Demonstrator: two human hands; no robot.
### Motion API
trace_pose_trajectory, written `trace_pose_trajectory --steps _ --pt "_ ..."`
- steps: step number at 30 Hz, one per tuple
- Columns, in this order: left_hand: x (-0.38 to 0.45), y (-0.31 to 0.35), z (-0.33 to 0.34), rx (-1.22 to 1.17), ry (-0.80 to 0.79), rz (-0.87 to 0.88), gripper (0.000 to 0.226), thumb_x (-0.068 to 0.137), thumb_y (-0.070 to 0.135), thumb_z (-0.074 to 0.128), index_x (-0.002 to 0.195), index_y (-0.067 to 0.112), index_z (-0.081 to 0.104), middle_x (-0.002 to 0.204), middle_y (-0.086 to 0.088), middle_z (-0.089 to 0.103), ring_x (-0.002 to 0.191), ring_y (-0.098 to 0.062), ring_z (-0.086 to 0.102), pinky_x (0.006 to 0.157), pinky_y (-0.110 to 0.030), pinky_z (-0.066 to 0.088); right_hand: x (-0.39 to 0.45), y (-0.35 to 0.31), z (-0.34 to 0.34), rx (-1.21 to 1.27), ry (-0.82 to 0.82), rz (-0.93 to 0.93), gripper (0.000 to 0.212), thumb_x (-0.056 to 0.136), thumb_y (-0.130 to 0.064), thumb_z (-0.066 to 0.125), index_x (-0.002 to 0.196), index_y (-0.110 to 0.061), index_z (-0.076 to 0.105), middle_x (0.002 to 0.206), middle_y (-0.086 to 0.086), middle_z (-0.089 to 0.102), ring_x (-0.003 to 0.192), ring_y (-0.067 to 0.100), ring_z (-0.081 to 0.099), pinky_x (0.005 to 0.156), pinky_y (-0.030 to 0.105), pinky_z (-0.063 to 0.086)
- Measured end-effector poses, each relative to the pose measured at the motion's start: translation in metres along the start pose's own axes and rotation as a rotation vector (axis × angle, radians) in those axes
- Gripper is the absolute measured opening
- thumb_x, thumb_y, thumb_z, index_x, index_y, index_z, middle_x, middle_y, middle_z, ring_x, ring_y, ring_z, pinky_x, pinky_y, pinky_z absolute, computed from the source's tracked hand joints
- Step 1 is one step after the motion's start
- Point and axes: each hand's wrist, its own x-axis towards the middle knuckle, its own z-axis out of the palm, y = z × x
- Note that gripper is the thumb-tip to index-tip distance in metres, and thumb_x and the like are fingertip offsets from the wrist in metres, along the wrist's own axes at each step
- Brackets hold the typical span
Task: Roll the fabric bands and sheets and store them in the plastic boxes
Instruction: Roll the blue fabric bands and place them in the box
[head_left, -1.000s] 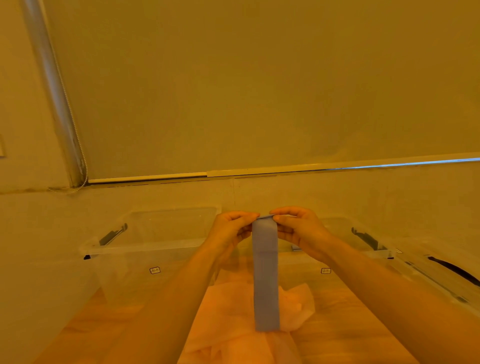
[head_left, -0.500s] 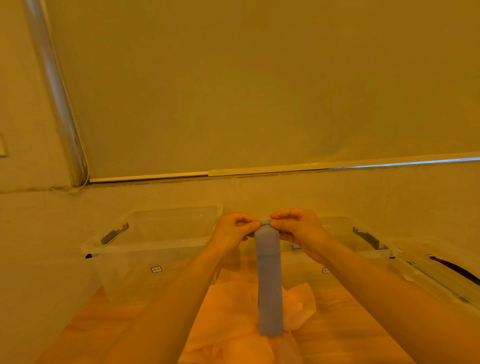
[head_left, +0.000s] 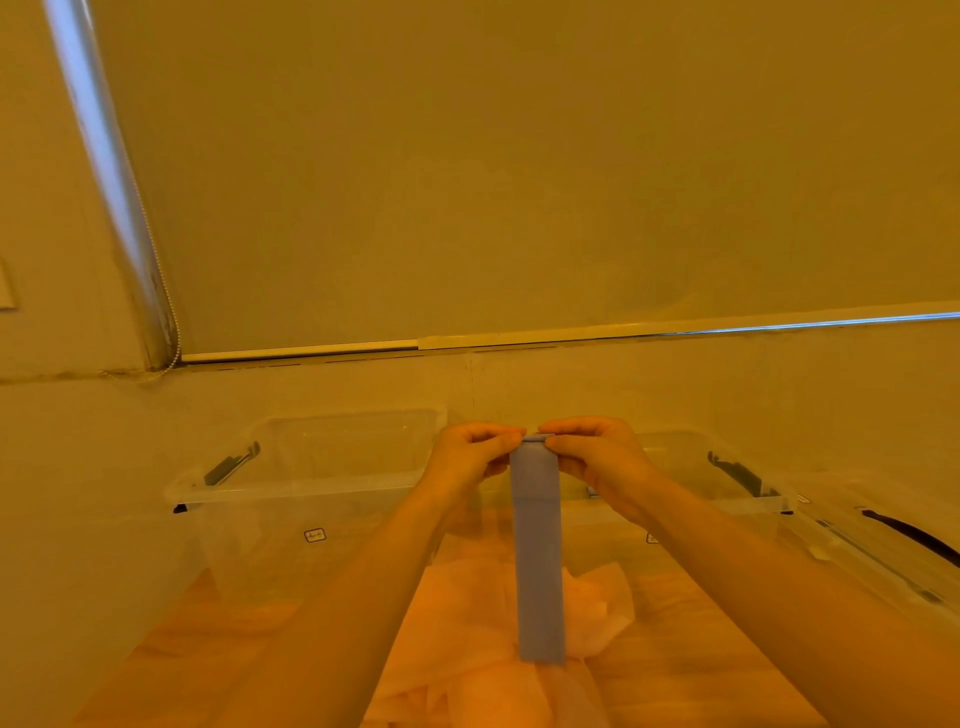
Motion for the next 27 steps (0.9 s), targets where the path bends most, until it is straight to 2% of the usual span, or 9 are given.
trace_pose_trajectory --steps 3,7,11,13,15,18,23,27 --pt "0.001 0.001 0.000 0.057 -0.001 0.023 0.018 0.088 0.013 0.065 0.103 0.005 0.071 0.087 0.000 0.068 0.078 -0.007 0.063 0.058 -0.011 0.049 -0.001 0.002 0.000 0.024 -0.030 -0.017 0.008 0.085 -0.004 0.067 0.082 -0.010 0.072 0.085 0.005 0.072 0.080 0.015 0.070 0.064 0.022 0.057" --pt "0.000 -0.001 0.000 0.118 -0.030 0.035 0.020 0.087 0.009 0.066 0.107 0.009 0.067 0.083 0.004 0.065 0.073 -0.003 0.061 0.058 -0.009 0.048 0.000 0.007 -0.003 0.018 -0.006 -0.026 0.010 0.082 0.002 0.068 0.083 -0.008 0.070 0.085 0.006 0.071 0.078 0.015 0.069 0.061 0.021 0.056" --pt "0.001 -0.006 0.001 0.211 -0.049 0.029 0.006 0.088 0.012 0.065 0.094 0.012 0.066 0.081 -0.001 0.066 0.071 -0.009 0.063 0.058 -0.014 0.046 0.001 0.009 -0.005 0.022 -0.004 -0.023 0.020 0.080 0.006 0.069 0.097 -0.004 0.067 0.090 0.008 0.070 0.081 0.015 0.068 0.062 0.019 0.057" --pt "0.001 -0.007 0.002 0.215 -0.035 0.030 0.006 0.088 0.011 0.065 0.094 0.008 0.066 0.076 0.000 0.065 0.067 -0.008 0.062 0.053 -0.011 0.046 0.001 0.010 -0.006 0.027 -0.006 0.003 0.026 0.082 0.003 0.069 0.106 -0.004 0.065 0.096 0.011 0.070 0.084 0.016 0.068 0.063 0.021 0.057" --pt "0.001 -0.006 0.003 0.217 -0.026 0.050 0.011 0.088 0.009 0.065 0.098 0.005 0.066 0.075 0.001 0.064 0.066 -0.006 0.061 0.051 -0.009 0.047 0.001 0.011 -0.006 -0.028 -0.006 0.056 0.023 0.084 -0.006 0.070 0.106 -0.006 0.065 0.098 0.011 0.070 0.084 0.018 0.068 0.063 0.024 0.056" --pt "0.001 -0.007 0.003 0.225 -0.029 0.080 0.014 0.088 0.008 0.065 0.101 0.008 0.068 0.077 0.004 0.065 0.067 -0.003 0.060 0.056 -0.009 0.047 0.001 0.011 -0.007 -0.095 -0.005 0.109 0.015 0.086 -0.012 0.069 0.100 -0.006 0.069 0.093 0.011 0.072 0.079 0.018 0.070 0.059 0.025 0.056" --pt "0.002 -0.009 0.005 0.129 -0.042 0.064 0.014 0.087 0.009 0.066 0.099 0.016 0.070 0.088 0.004 0.067 0.081 -0.008 0.062 0.068 -0.016 0.050 0.000 0.010 -0.007 -0.015 0.009 0.080 0.008 0.085 -0.007 0.068 0.093 -0.007 0.069 0.091 0.010 0.071 0.079 0.019 0.070 0.062 0.026 0.057" --pt "0.003 -0.009 0.005 0.127 -0.039 0.073 0.011 0.086 0.009 0.066 0.094 0.016 0.070 0.084 0.006 0.067 0.078 -0.006 0.061 0.067 -0.017 0.050 -0.002 0.008 -0.006 0.005 -0.006 0.065 0.011 0.084 -0.003 0.068 0.093 -0.009 0.068 0.088 0.006 0.070 0.078 0.015 0.068 0.060 0.023 0.056"
